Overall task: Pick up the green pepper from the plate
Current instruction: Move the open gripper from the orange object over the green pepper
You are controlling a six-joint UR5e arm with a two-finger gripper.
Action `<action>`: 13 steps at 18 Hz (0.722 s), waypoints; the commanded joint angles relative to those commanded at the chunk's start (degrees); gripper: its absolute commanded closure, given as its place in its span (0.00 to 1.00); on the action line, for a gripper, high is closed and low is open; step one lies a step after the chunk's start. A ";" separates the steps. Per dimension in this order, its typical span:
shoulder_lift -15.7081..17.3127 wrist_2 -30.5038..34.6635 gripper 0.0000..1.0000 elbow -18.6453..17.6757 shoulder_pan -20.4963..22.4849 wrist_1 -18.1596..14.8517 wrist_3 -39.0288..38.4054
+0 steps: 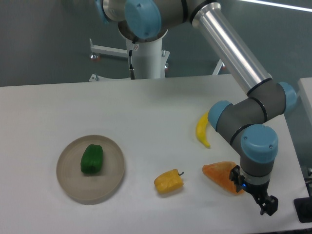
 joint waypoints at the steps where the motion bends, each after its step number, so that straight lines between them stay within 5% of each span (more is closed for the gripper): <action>1: 0.09 -0.09 0.00 -0.26 0.00 0.09 -0.09; 8: 3.24 -0.18 0.00 -4.03 -1.23 -0.35 -2.54; 13: 11.32 -2.19 0.00 -14.57 -2.11 -1.67 -9.90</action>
